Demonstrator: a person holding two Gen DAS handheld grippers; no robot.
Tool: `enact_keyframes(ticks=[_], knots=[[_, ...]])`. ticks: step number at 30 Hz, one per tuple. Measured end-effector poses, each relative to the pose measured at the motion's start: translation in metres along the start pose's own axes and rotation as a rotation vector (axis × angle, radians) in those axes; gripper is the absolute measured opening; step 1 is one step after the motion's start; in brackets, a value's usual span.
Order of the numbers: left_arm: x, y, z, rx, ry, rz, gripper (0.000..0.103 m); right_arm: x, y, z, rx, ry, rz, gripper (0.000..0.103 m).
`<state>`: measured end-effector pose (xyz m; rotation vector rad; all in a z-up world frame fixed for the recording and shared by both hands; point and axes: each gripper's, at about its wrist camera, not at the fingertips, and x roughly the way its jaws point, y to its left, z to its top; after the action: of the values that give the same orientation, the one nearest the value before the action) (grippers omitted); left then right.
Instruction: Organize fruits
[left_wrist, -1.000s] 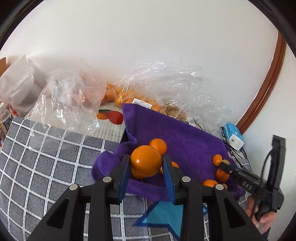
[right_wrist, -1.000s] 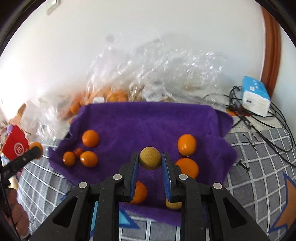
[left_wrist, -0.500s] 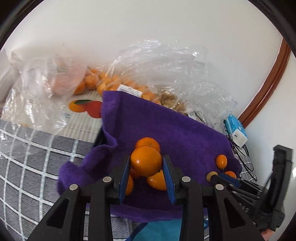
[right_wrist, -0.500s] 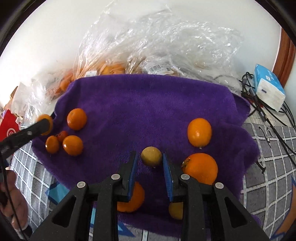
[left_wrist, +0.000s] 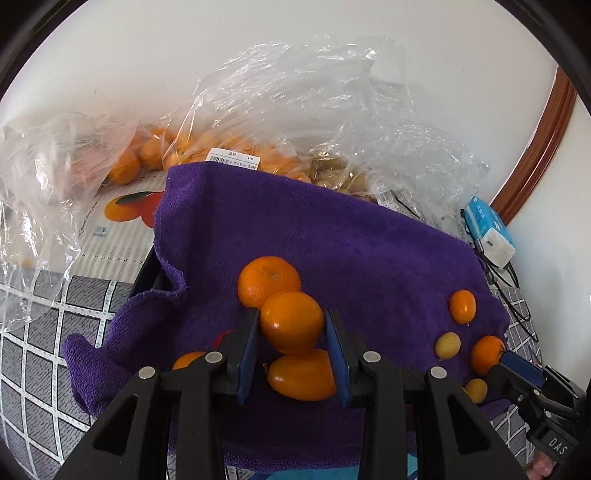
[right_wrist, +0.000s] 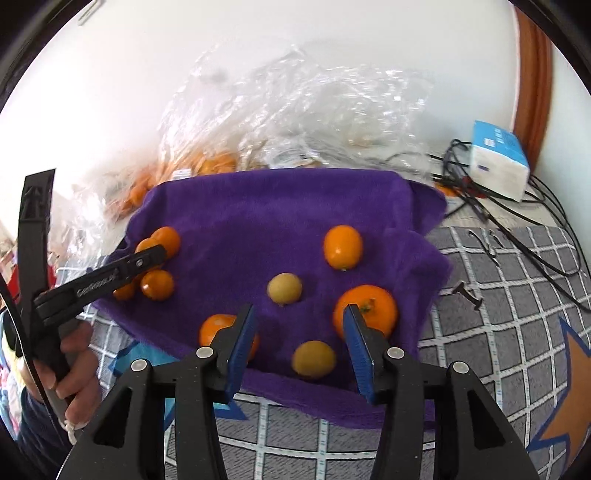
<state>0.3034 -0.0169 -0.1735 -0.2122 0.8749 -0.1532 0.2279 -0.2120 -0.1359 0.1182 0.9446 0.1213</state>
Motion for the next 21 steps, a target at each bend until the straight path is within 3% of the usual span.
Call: enact_keyframes(ticks=[5,8,12,17,21], knots=[[-0.009,0.004,0.001,-0.01,0.001,-0.002,0.034,-0.003,0.001,-0.004,0.012,0.002,-0.029,0.048],[-0.028,0.006,0.001,-0.002,-0.021,0.011,0.043,-0.015,0.007,-0.008,-0.014,-0.009,-0.067,0.048],[-0.063,0.008,-0.006,0.015,-0.046,0.018,0.055,-0.039,0.012,-0.012,0.004,-0.046,-0.116,0.048],[-0.116,0.008,-0.029,0.054,-0.078,0.066,0.06,-0.078,0.016,-0.023,0.011,-0.085,-0.161,0.048],[-0.156,0.006,-0.05,0.07,-0.122,0.092,0.066,-0.114,0.018,-0.04,0.019,-0.119,-0.179,0.056]])
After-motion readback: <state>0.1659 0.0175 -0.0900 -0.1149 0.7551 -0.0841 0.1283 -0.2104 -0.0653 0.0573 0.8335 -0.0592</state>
